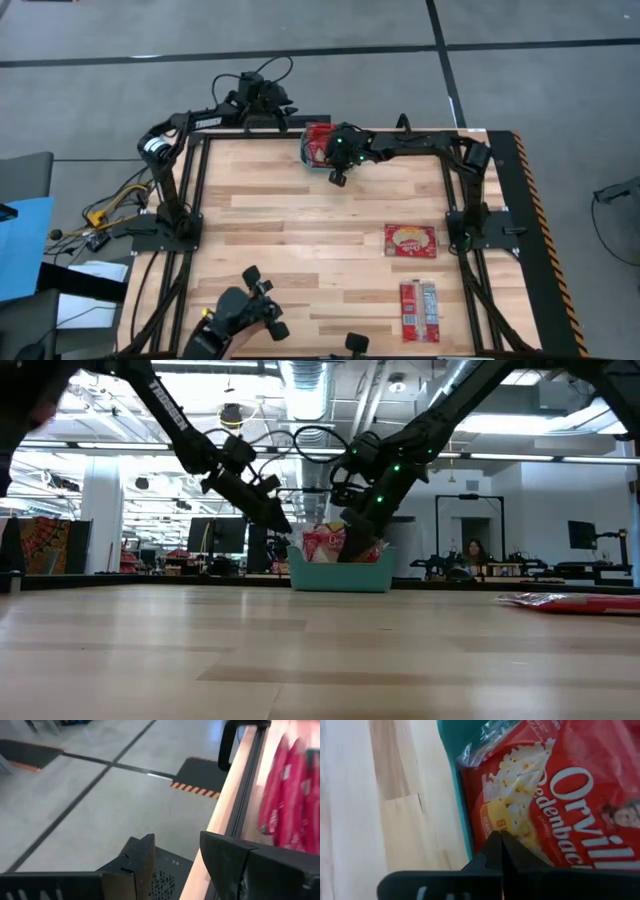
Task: Sort popcorn bags into baskets
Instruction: Put the red popcorn bag into the blue bin
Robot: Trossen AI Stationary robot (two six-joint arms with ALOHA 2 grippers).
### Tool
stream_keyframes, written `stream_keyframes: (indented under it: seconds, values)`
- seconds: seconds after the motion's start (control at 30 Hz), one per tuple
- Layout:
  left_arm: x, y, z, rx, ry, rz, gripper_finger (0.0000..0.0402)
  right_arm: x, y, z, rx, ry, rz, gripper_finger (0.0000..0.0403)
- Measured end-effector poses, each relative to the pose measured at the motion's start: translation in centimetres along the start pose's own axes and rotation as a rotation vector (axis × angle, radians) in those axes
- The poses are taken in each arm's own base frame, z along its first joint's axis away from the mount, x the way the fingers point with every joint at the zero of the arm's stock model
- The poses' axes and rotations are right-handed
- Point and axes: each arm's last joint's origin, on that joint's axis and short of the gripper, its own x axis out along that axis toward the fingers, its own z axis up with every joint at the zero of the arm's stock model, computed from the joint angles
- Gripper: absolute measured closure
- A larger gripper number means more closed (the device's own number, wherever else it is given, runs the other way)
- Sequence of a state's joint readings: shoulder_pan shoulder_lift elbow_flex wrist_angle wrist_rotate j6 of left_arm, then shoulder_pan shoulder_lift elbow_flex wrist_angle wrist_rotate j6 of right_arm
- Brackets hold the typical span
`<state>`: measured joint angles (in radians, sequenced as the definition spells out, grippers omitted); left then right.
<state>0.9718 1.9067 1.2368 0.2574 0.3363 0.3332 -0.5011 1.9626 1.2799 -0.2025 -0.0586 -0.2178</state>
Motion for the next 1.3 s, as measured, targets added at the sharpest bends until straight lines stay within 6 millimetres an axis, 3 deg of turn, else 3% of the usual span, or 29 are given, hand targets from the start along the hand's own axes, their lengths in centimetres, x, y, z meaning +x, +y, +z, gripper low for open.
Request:
stream_keyframes:
  seconds: [0.17,0.43,0.6,1.3]
  values:
    - [1.5,0.2,-0.9,-0.005,0.048,-0.013,0.0253,0.9,-0.1,-0.3,-0.015,0.045,0.007,0.0398]
    - [2.1,0.1,-1.6,0.029,0.054,-0.030,0.0253,1.5,-0.1,-0.6,-0.033,0.087,-0.088,0.0396]
    - [2.2,-0.1,-2.0,0.032,0.065,-0.060,0.0253,1.5,0.2,-0.5,-0.075,0.093,-0.168,0.0398]
    - [2.3,-0.4,-2.2,0.035,0.083,-0.087,0.0253,1.6,0.8,0.0,-0.134,0.062,-0.194,0.0393]
